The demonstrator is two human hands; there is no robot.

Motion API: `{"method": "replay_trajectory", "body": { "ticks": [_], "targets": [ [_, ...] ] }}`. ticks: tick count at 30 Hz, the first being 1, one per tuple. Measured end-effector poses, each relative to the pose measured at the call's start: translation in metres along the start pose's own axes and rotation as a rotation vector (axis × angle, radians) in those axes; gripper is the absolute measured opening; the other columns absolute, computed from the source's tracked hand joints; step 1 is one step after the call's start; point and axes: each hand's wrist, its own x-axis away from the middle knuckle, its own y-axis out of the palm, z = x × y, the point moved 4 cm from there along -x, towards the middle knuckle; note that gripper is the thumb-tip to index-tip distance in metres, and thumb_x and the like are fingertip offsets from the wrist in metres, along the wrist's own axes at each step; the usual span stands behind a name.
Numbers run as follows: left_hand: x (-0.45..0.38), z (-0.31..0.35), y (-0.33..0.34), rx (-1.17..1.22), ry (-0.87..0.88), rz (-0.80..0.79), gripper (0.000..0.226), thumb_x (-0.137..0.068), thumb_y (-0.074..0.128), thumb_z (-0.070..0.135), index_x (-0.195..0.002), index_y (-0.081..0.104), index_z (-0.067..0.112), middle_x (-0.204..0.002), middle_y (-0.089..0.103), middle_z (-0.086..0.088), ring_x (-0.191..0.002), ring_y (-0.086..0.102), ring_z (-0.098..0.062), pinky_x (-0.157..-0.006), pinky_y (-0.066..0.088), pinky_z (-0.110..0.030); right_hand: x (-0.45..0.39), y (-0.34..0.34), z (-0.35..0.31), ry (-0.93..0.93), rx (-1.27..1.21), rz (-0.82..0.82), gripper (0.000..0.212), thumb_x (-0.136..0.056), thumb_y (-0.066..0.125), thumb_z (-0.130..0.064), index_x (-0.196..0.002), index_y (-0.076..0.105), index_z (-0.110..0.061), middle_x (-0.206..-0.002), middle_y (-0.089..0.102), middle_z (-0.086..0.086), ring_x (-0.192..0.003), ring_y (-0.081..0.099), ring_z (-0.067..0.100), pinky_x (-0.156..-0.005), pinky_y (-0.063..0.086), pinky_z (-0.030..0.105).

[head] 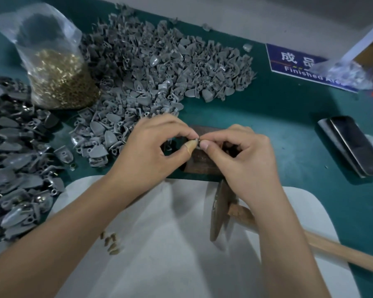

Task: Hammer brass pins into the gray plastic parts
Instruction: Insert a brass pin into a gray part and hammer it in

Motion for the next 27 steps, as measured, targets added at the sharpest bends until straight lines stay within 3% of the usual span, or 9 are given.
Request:
{"method": "replay_trajectory", "body": {
  "ticks": [4,7,11,15,19,23,27],
  "targets": [
    [-0.001,-0.002,-0.001,0.01,-0.004,0.016,0.009,-0.093,0.075,0.023,-0.101,0.079,0.021,-0.099,0.069,0.012,-0.096,0.066,-0.014,-0.084,0.05,-0.051,0.0,0.001,0.002,0.037,-0.007,-0.003,0.015,-0.087,0.08,-0.02,-0.085,0.081,-0.035,-0.076,0.07,-0.014,-0.087,0.058,0.013,-0.074,0.039,0.019],
    [-0.001,-0.002,-0.002,-0.004,0.004,0.025,0.009,-0.093,0.075,0.026,-0.1,0.08,0.021,-0.097,0.07,0.012,-0.095,0.066,-0.015,-0.083,0.049,-0.051,-0.001,0.0,0.001,0.086,-0.025,-0.016,0.015,-0.087,0.08,-0.023,-0.084,0.081,-0.038,-0.078,0.073,-0.02,-0.089,0.061,0.016,-0.074,0.047,0.027],
    [0.001,-0.003,-0.002,-0.005,-0.006,0.028,0.01,-0.093,0.076,0.027,-0.101,0.079,0.022,-0.097,0.07,0.011,-0.095,0.065,-0.015,-0.084,0.048,-0.053,-0.004,-0.001,-0.004,0.136,0.011,-0.05,0.013,-0.086,0.08,-0.026,-0.081,0.081,-0.039,-0.068,0.07,-0.011,-0.078,0.059,0.019,-0.068,0.046,0.033],
    [0.002,-0.002,-0.002,-0.012,0.002,0.043,0.011,-0.093,0.074,0.029,-0.1,0.08,0.022,-0.095,0.07,0.01,-0.093,0.065,-0.015,-0.083,0.048,-0.053,-0.005,-0.002,-0.014,0.104,0.309,-0.031,0.009,-0.086,0.077,-0.038,-0.085,0.077,-0.046,-0.062,0.06,-0.016,-0.079,0.049,0.008,-0.06,0.04,0.031],
    [0.002,-0.003,-0.001,-0.026,0.0,0.056,0.011,-0.092,0.075,0.028,-0.099,0.079,0.022,-0.095,0.07,0.01,-0.092,0.064,-0.015,-0.082,0.047,-0.054,-0.007,-0.001,-0.027,0.035,0.501,-0.012,0.01,-0.087,0.075,-0.038,-0.088,0.076,-0.047,-0.061,0.057,-0.018,-0.082,0.048,0.01,-0.054,0.03,0.022],
    [0.002,-0.003,-0.002,-0.028,0.0,0.055,0.009,-0.091,0.076,0.026,-0.099,0.079,0.023,-0.095,0.071,0.011,-0.094,0.063,-0.017,-0.082,0.047,-0.056,-0.016,-0.006,-0.017,0.161,0.384,-0.111,0.01,-0.084,0.077,-0.044,-0.086,0.075,-0.054,-0.057,0.058,-0.025,-0.062,0.052,0.003,-0.053,0.03,0.025],
    [0.003,0.0,-0.004,-0.093,-0.003,0.079,0.009,-0.091,0.074,0.037,-0.097,0.078,0.031,-0.099,0.07,0.02,-0.1,0.062,-0.012,-0.088,0.044,-0.053,-0.013,-0.007,-0.006,0.2,0.128,-0.156,0.01,-0.086,0.079,-0.034,-0.083,0.079,-0.044,-0.048,0.051,-0.017,-0.05,0.044,0.007,-0.058,0.031,0.026]
  ]
}}
